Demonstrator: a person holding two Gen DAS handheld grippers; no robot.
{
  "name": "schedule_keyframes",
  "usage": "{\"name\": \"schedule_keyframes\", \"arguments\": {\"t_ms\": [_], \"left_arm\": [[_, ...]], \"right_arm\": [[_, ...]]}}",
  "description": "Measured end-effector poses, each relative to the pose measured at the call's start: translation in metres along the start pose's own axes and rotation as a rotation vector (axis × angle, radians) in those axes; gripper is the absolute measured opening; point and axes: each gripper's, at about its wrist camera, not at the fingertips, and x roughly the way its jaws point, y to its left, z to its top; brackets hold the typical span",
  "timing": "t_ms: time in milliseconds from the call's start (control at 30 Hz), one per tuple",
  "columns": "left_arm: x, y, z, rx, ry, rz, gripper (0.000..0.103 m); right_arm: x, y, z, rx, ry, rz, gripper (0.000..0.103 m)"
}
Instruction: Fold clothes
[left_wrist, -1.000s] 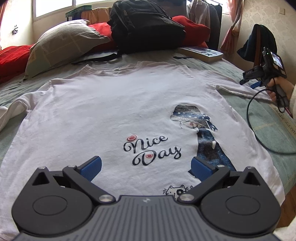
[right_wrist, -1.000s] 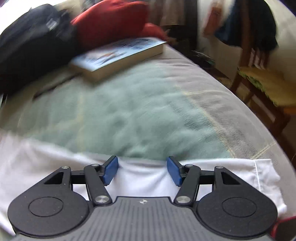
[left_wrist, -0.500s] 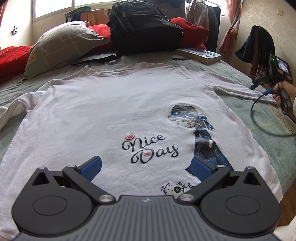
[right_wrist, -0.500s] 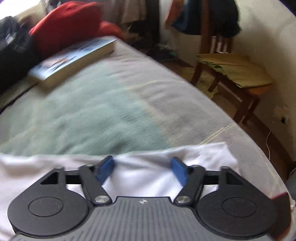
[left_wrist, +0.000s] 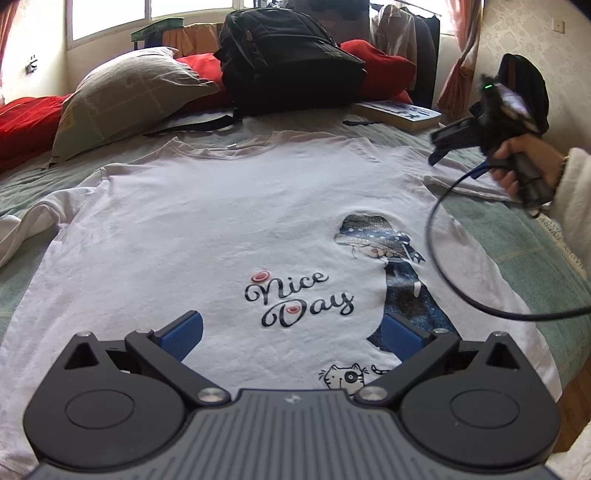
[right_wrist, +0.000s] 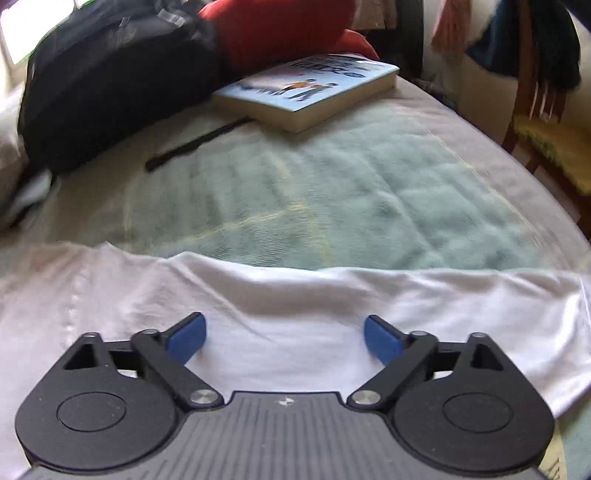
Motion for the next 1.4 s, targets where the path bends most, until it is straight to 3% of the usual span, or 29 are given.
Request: {"name": "schedule_keyframes", "arguments": {"t_ms": [100, 167, 333, 433, 533, 667, 767, 1000, 1167, 1267, 1400], "left_arm": [[-0.002, 0.004, -0.002, -0.009, -0.004, 0.004, 0.102], [-0.003, 0.007, -0.003, -0.02, -0.006, 0.003, 0.102], [-0.001, 0.011, -0.004, -0.032, -0.008, 0.0, 0.102], [-0.001, 0.01, -0.003, -0.028, -0.01, -0.006, 0.102], [-0.001, 0.007, -0.004, -0.02, -0.007, -0.009, 0.102], [-0.003, 0.002, -0.006, -0.006, -0.002, -0.009, 0.102], [-0.004, 0.001, -0.006, -0.005, -0.005, -0.014, 0.102], [0.001, -0.005, -0.006, 0.01, 0.015, -0.015, 0.102], [-0.001, -0.017, -0.003, 0.04, 0.008, -0.029, 0.102], [-0.005, -0.021, -0.004, 0.055, 0.001, -0.035, 0.102], [-0.006, -0.021, -0.004, 0.05, 0.007, -0.02, 0.102]], "right_arm": [[0.016, -0.006, 0.005, 0.019, -0.045, -0.084, 0.103], [0.026, -0.025, 0.015, 0.076, -0.059, -0.091, 0.103], [0.007, -0.035, 0.028, 0.069, -0.032, -0.045, 0.103], [-0.024, -0.014, 0.008, -0.06, -0.053, 0.141, 0.103], [-0.038, 0.011, -0.024, -0.227, -0.09, 0.232, 0.103], [-0.027, 0.019, -0.056, -0.332, -0.115, 0.173, 0.103], [-0.031, -0.014, -0.068, -0.278, -0.153, 0.211, 0.103], [-0.051, -0.105, -0.075, -0.169, -0.15, 0.152, 0.103], [-0.058, -0.157, -0.054, 0.071, -0.237, 0.286, 0.103], [-0.04, -0.185, -0.044, 0.202, -0.195, 0.246, 0.103], [-0.04, -0.212, -0.043, 0.293, -0.209, 0.167, 0.1]]}}
